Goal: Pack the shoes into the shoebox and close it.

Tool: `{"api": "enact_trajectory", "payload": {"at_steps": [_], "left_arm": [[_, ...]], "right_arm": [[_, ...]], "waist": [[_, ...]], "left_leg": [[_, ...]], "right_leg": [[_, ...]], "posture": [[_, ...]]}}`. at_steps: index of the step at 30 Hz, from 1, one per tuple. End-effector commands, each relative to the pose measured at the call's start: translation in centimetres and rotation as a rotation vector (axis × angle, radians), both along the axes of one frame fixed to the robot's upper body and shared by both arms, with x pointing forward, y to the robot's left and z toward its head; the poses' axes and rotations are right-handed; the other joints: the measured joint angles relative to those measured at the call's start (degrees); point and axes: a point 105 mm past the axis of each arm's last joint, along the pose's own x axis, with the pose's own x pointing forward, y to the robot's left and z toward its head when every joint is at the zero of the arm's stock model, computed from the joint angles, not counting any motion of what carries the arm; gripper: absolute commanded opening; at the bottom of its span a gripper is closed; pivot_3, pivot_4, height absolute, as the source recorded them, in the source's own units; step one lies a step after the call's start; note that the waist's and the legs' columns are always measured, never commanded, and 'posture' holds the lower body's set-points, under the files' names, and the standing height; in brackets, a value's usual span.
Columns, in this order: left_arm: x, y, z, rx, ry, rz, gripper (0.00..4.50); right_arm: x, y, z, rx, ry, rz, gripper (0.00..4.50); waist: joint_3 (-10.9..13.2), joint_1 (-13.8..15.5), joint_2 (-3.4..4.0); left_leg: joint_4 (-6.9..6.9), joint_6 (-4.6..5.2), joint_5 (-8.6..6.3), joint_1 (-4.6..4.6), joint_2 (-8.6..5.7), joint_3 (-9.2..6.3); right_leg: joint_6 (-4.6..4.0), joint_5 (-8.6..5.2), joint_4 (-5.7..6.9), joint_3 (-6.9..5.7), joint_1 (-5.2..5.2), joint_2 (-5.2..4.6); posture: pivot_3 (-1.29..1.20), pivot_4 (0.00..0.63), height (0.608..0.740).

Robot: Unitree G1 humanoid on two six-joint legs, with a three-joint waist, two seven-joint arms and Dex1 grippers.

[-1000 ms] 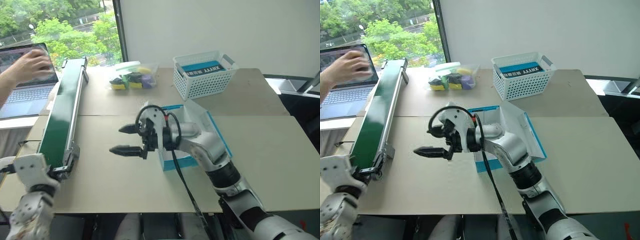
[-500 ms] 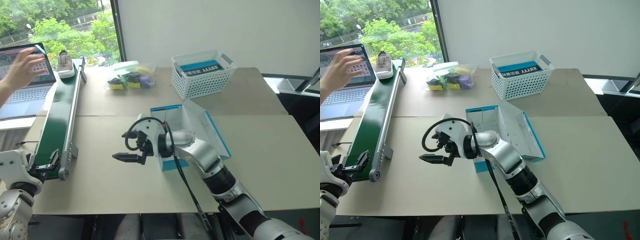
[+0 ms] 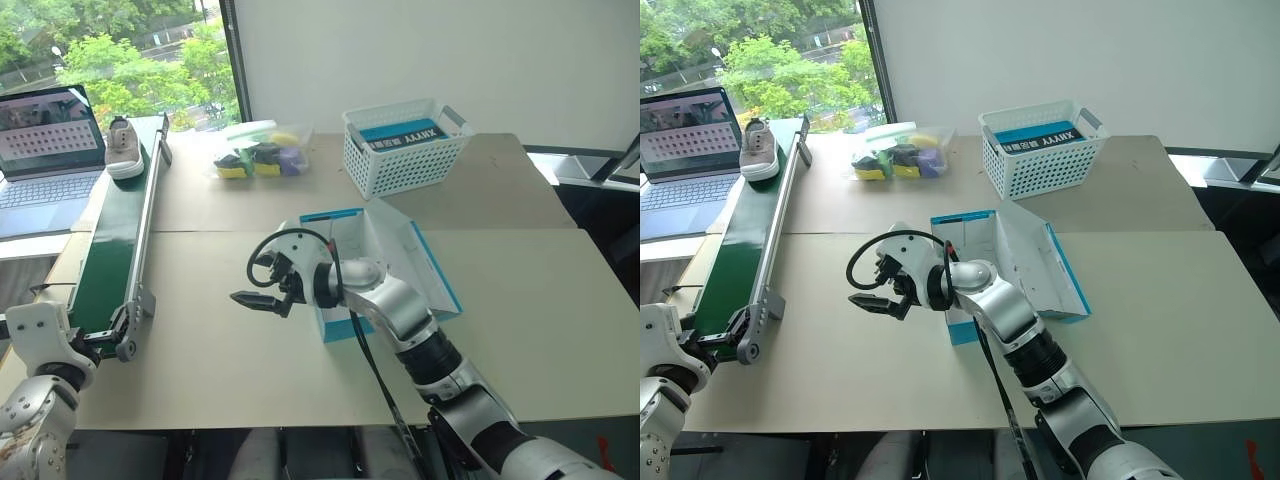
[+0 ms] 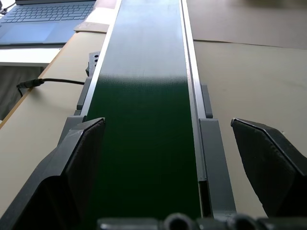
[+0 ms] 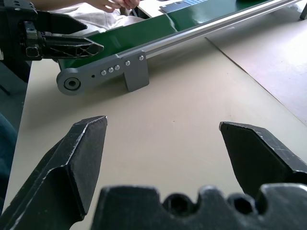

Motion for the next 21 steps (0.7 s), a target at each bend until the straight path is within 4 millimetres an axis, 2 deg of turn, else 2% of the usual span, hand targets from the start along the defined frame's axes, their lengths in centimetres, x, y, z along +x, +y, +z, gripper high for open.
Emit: {"api": "enact_trajectory", "payload": {"at_steps": [1,21], "left_arm": [[0.0,0.5,0.7,0.035,-0.017,0.019,4.50],[0.1,1.5,0.7,0.052,-0.007,0.061,4.50]], "right_arm": [[-0.2,0.2,1.5,0.038,-0.054,0.010,4.44],[0.1,0.0,1.2,0.023,-0.052,-0.016,4.44]], "waist": [[0.0,0.0,0.00],[0.0,0.0,-0.01]], "left_leg": [[0.00,0.00,0.00,0.00,0.00,0.01],[-0.01,0.00,0.00,-0.01,0.01,0.00]], "right_leg": [[-0.01,0.00,0.00,0.01,-0.01,0.00],[-0.01,0.02,0.01,0.02,-0.05,-0.01]], "posture": [[0.00,0.150,0.739],[0.00,0.150,0.739]]}}
